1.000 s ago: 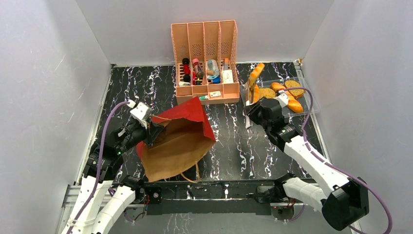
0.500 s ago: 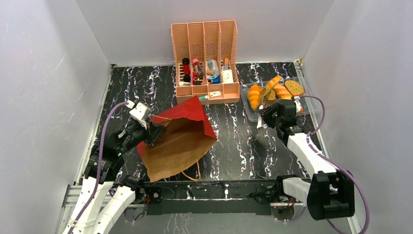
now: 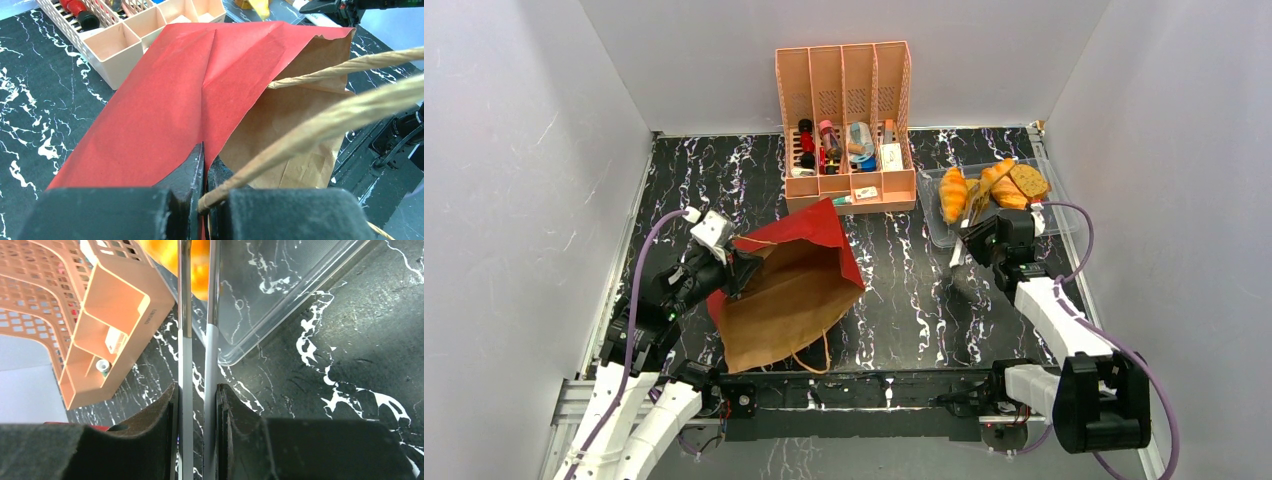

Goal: Take the fake bread out of the paper bag
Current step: Place the fake bread in the container.

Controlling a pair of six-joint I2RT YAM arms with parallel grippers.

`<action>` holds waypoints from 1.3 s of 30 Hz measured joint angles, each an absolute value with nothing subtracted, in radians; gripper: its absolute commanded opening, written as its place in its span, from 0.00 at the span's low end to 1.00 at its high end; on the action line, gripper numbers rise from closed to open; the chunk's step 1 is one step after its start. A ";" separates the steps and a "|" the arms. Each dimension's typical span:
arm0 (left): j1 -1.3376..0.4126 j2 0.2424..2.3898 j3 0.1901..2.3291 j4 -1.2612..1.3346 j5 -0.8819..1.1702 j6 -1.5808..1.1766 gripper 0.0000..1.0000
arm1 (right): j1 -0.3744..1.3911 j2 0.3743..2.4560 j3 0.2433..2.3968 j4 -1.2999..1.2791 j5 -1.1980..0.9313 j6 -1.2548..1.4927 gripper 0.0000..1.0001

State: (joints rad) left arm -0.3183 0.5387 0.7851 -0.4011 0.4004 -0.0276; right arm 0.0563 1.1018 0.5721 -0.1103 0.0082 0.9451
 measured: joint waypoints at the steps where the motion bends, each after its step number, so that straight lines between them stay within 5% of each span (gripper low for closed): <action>1: -0.318 0.538 0.785 -0.400 0.400 -0.028 0.00 | 0.056 1.085 0.572 -0.115 0.008 0.945 0.06; 19: -0.318 0.506 0.784 -0.397 0.399 -0.039 0.00 | 0.057 1.046 0.572 -0.178 0.044 0.943 0.08; 30: -0.318 0.500 0.783 -0.398 0.393 -0.042 0.00 | 0.057 1.137 0.558 -0.147 0.033 0.941 0.31; 39: -0.318 0.499 0.782 -0.398 0.393 -0.045 0.00 | 0.057 1.130 0.558 -0.156 0.026 0.942 0.34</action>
